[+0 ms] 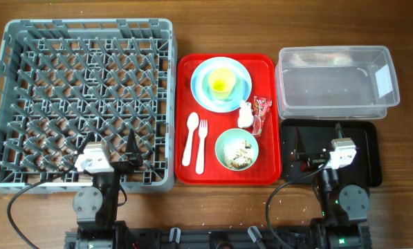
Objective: Sort waste into correct bins and load items into the dishwasher rack
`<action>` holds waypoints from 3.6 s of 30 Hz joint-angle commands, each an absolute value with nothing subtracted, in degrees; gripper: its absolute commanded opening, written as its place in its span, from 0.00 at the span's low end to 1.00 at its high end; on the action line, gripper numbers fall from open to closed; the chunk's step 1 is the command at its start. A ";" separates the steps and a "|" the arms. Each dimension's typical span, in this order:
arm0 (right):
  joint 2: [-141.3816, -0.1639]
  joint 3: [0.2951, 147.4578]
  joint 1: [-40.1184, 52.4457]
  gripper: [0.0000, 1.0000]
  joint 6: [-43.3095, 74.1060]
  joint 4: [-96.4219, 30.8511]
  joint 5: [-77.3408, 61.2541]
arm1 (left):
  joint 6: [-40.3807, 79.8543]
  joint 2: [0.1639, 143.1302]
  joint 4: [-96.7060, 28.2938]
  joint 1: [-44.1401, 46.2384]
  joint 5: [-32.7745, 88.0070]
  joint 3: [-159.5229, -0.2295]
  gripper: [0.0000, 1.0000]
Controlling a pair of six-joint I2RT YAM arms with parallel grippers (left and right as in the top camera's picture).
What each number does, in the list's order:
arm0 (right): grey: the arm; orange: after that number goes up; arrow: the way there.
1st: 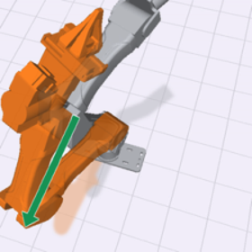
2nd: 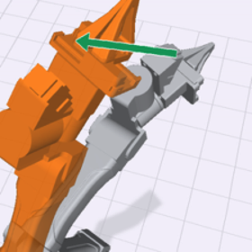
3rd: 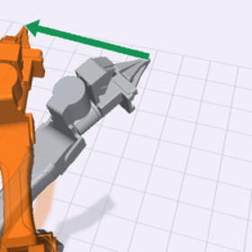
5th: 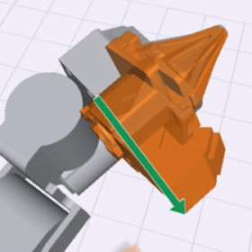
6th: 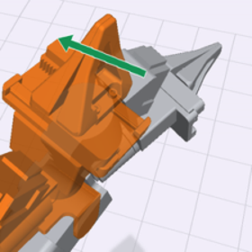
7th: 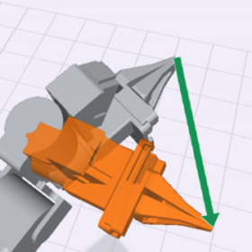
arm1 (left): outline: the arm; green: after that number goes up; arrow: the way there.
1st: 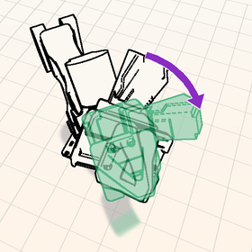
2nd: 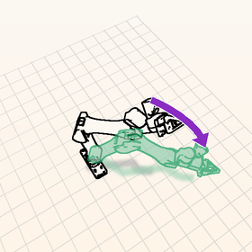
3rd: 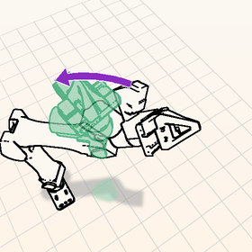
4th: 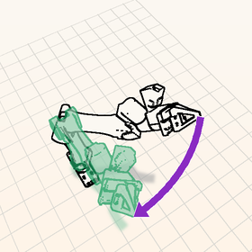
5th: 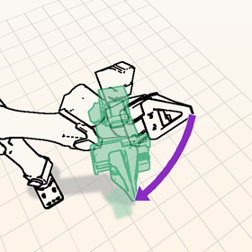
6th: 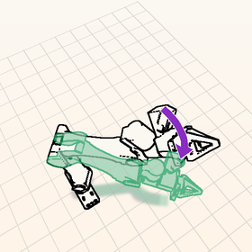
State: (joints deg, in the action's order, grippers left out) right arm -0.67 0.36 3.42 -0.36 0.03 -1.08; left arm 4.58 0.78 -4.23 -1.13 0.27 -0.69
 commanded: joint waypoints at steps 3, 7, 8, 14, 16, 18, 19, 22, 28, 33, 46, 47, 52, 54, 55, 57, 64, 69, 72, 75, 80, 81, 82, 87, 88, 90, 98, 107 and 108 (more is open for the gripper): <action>-0.27 0.30 3.03 1.00 -1.34 0.27 -1.58 | 3.46 0.38 -4.19 -0.91 -0.30 -0.34 1.00; -0.27 0.30 3.03 1.00 -1.37 0.30 -1.58 | 3.46 0.38 -4.19 -0.91 -0.30 -0.34 1.00; -0.27 0.30 3.03 1.00 -1.34 0.27 -1.58 | 3.46 0.38 -4.16 -0.91 -0.30 -0.34 1.00; -0.27 0.30 3.03 1.00 -1.34 0.27 -1.58 | 3.46 0.38 -4.16 -0.91 -0.30 -0.34 1.00; -0.27 0.30 3.03 1.00 -1.37 0.30 -1.58 | 3.46 0.38 -4.19 -0.91 -0.30 -0.34 1.00; -0.27 0.30 3.03 1.00 -1.34 0.30 -1.58 | 3.46 0.38 -4.19 -0.91 -0.30 -0.34 1.00; -0.27 0.30 3.03 1.00 -1.32 0.27 -1.58 | 3.46 0.38 -4.16 -0.91 -0.30 -0.34 1.00; -0.27 0.30 3.03 1.00 -1.34 0.30 -1.58 | 3.46 0.38 -4.19 -0.91 -0.30 -0.34 1.00; -0.27 0.30 3.03 1.00 -1.37 0.30 -1.58 | 3.46 0.38 -4.16 -0.91 -0.30 -0.34 1.00; -0.27 0.30 3.03 1.00 -1.34 0.27 -1.58 | 3.46 0.38 -4.19 -0.91 -0.30 -0.34 1.00; -0.27 0.30 3.03 1.00 -1.34 0.27 -1.58 | 3.51 0.38 -4.12 -0.89 0.27 -0.34 1.00; -0.27 0.30 3.03 1.00 -1.34 0.30 -1.58 | 3.51 0.38 -4.12 -0.89 2.31 -0.34 1.00; -0.27 0.30 3.03 1.00 -1.34 0.30 -1.58 | 8.71 0.38 -3.09 -0.84 14.90 -0.34 1.00; -0.27 0.30 3.03 1.00 -1.34 0.27 -1.58 | 14.33 0.38 -1.91 -0.84 16.71 -0.34 1.00; -0.27 0.30 3.03 1.00 -1.34 0.27 -1.61 | 16.12 0.38 -1.93 -0.84 18.57 -0.34 1.00; -0.27 0.30 3.03 1.00 -1.37 0.27 -1.58 | 17.06 0.38 -1.89 -0.84 24.88 -0.45 1.00; -0.27 0.30 3.03 1.00 -1.32 0.30 -1.58 | 21.67 2.66 -0.89 -0.89 29.32 -12.86 1.00; -0.27 0.30 3.03 1.00 -1.34 0.30 -1.58 | 20.82 24.95 -18.11 -0.89 32.67 -39.07 1.00; -0.27 0.30 3.03 1.00 -1.37 0.27 -1.58 | 13.78 44.80 -43.48 -0.82 37.98 -61.04 1.00; -0.27 0.30 3.03 1.00 -1.34 0.30 -1.58 | 12.38 58.65 -60.25 -0.84 37.87 -75.59 1.00; -0.27 0.30 3.03 1.00 -1.32 0.27 -1.58 | 13.65 77.65 -69.23 -0.84 41.08 -85.30 0.94; -0.27 0.30 3.03 1.00 -1.34 0.27 -1.58 | 13.26 80.27 -71.24 -0.62 41.06 -85.30 0.18; -0.27 0.30 3.03 1.00 -1.34 0.30 -1.58 | 13.26 82.63 -73.67 0.10 41.08 -85.30 0.04; -0.27 0.30 3.03 1.00 -1.34 0.27 -1.58 | 14.85 85.95 -77.62 10.35 22.20 -84.62 0.04; -0.27 0.30 3.03 1.00 -1.34 0.27 -1.58 | 17.96 85.95 -77.58 14.41 16.23 -83.83 0.04; -0.27 0.30 3.03 1.00 -1.34 0.27 -1.58 | 21.58 86.04 -76.95 18.85 10.11 -82.30 0.04; -0.27 0.30 3.03 1.00 -1.32 0.27 -1.58 | 33.93 86.06 -62.63 34.20 2.92 -67.81 0.18; -0.27 0.30 3.03 1.00 -1.34 0.27 -1.58 | 33.91 88.27 -52.07 41.98 -1.21 -63.68 0.17; -0.27 0.30 3.03 1.00 -1.34 0.27 -1.58 | 33.91 88.88 -50.98 42.41 -1.19 -63.68 0.18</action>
